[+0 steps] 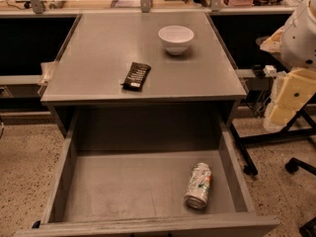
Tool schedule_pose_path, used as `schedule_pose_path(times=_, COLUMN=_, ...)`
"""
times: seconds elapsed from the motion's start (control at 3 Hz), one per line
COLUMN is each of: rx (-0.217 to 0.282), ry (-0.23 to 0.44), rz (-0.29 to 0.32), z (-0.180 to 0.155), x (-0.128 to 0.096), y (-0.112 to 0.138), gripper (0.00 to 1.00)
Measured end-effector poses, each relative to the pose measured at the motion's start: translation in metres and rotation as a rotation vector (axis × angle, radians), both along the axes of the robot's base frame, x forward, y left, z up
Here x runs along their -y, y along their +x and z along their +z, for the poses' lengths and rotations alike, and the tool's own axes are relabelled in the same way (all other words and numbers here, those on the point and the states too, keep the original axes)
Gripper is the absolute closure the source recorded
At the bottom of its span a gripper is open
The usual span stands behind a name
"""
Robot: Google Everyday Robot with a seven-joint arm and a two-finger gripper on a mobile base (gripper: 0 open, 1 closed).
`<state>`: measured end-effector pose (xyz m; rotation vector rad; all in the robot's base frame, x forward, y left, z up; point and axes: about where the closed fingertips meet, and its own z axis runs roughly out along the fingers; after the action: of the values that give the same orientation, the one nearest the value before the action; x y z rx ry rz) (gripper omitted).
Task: Pick 7up can from top drawer and place on counter
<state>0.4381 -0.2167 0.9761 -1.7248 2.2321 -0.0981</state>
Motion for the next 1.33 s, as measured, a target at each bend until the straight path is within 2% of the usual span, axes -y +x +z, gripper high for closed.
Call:
schedule_pose_path(times=0.33, rx=0.000, ry=0.000, rz=0.000, z=0.000, x=0.000, y=0.000, gripper=0.00)
schedule_pose_path(times=0.67, rx=-0.050, ry=-0.083, rz=0.053, z=-0.024, x=-0.001, y=0.004, gripper=0.00)
schedule_pose_path(times=1.0, rx=-0.149, ry=-0.100, rz=0.187, z=-0.090, x=-0.007, y=-0.009, gripper=0.00)
schedule_pose_path(times=1.33, rx=-0.209, ry=-0.022, rz=0.307, z=-0.146, x=0.018, y=-0.050, gripper=0.00)
